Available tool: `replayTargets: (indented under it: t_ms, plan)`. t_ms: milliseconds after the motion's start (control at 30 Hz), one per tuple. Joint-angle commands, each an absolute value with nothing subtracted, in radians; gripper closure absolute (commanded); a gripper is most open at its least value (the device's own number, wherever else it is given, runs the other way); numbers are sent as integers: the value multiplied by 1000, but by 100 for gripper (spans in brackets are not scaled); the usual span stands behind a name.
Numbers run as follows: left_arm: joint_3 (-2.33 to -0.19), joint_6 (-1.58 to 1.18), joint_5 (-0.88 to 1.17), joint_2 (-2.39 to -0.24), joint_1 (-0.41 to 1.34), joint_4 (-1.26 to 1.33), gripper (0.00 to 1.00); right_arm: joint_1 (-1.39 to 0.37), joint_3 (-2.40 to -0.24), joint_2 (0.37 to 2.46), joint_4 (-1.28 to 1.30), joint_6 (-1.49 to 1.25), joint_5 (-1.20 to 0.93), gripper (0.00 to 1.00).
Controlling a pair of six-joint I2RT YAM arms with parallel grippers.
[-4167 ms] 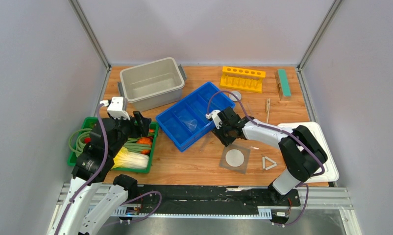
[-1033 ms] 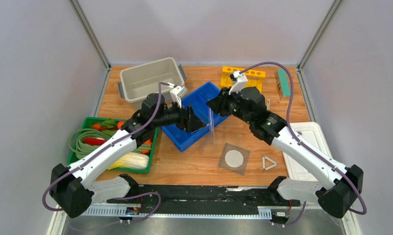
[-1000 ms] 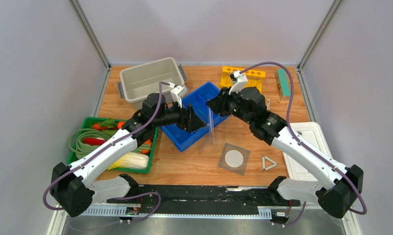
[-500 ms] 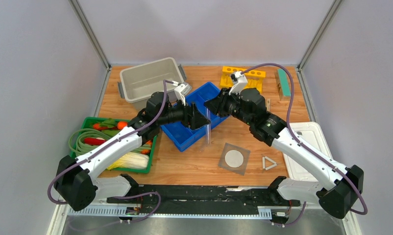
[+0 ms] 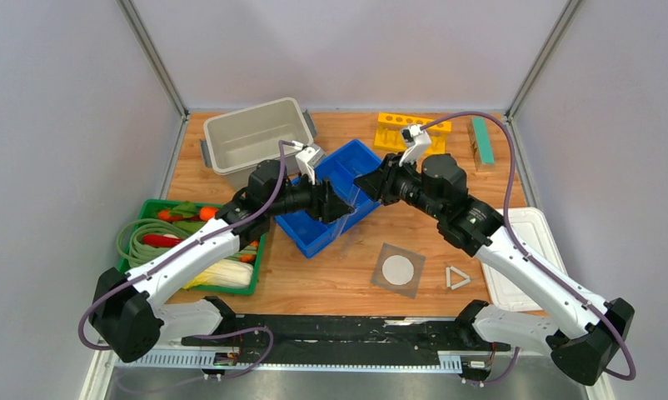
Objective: Organize the chemistry lab equipment
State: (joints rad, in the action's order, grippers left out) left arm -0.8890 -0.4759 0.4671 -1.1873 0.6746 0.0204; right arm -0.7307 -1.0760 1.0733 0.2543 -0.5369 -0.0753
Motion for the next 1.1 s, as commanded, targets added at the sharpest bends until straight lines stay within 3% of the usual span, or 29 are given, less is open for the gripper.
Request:
replayTargets:
  t_ms: [0,267,600,833,1067]
  plan:
    - [-902,-431,440,-1152,678,18,34,-736,-1083,1028,264,-502,-89,83]
    - [-916,-442,465,-1147,678,-23,30,-736,-1072,1029,229,-448,-8,85]
    - [-1057,-339,443,-1072,677,-339,21,-727,-1152,1109,149,-166,386,83]
    - [-1149,-157,174,-947,676,-590,17,-582,-1184,1201,-29,50,505,83]
    - [-1002,-100,-130,-743,678,-560,16,-379,-1192,1296,-187,78,445,82]
